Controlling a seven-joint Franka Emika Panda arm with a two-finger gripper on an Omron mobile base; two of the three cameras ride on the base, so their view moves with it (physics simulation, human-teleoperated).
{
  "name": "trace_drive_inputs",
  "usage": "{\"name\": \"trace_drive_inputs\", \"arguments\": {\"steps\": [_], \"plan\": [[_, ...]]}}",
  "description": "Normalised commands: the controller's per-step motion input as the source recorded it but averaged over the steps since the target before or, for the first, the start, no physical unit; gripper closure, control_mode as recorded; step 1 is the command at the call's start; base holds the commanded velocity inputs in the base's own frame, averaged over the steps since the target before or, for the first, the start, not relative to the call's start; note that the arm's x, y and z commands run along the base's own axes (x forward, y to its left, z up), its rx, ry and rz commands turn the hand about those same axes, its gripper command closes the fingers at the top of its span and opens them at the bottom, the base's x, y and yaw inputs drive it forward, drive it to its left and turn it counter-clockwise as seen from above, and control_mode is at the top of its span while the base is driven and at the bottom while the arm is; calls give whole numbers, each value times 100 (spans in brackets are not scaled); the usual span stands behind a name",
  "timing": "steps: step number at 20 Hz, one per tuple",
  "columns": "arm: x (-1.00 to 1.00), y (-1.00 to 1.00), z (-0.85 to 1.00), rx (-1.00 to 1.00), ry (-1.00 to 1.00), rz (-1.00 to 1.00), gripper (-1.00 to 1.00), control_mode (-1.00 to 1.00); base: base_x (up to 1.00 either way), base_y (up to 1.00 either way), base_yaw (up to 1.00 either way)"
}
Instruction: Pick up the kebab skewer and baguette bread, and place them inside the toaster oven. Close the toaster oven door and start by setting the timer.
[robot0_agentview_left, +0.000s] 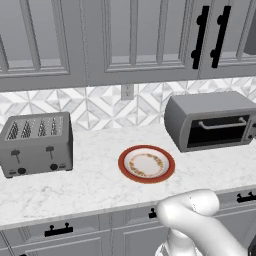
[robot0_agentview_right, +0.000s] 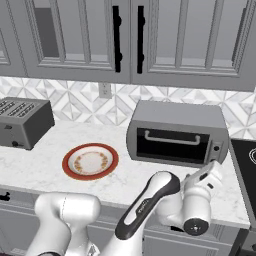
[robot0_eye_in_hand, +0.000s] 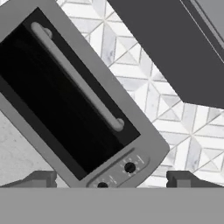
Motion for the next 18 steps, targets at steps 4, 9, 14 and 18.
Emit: {"name": "trace_drive_inputs", "arguments": {"steps": [4,9,14,18], "plan": [[-3,0,-13,-3,0,-2,-100,-100,0,0,0],[-1,2,-18,1,-2,-8,-100,-100,0,0,0],[0,-5,0,6,-5,-11,-100,-100,0,0,0],[3,-2,1,10,-3,-11,-100,-100,0,0,0]]}}
